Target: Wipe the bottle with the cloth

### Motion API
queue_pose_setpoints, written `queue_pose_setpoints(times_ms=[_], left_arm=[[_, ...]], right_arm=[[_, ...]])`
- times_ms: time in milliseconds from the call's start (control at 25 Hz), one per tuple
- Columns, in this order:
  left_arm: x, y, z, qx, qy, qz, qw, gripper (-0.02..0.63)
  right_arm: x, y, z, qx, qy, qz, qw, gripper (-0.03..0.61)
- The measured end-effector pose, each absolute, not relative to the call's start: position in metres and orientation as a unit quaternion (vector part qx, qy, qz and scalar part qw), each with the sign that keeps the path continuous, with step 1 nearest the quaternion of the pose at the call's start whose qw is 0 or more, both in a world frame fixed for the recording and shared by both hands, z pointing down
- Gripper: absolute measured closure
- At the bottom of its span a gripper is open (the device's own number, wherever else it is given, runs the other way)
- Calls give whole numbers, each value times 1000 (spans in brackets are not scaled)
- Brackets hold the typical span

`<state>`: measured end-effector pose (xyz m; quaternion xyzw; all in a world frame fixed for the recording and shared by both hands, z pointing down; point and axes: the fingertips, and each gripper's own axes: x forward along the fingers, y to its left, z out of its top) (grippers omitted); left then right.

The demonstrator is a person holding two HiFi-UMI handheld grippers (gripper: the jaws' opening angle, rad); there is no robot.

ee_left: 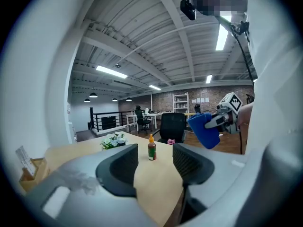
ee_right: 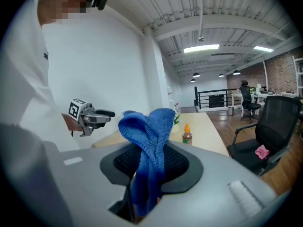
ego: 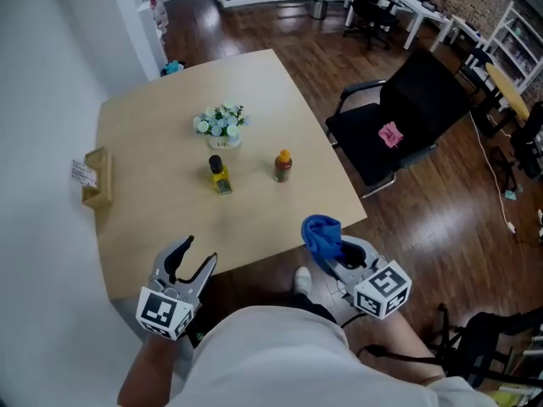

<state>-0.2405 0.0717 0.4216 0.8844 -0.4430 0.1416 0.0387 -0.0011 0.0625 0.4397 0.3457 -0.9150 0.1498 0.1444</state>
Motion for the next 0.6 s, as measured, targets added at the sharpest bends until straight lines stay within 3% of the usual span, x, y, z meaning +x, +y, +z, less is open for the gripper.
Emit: queue_pose_setpoints(times_ms=[600], left_arm=[[-292,190,409,902,-411,112,72,377]], right_arm=[[-76,211,419,360,-909,162,135,456]])
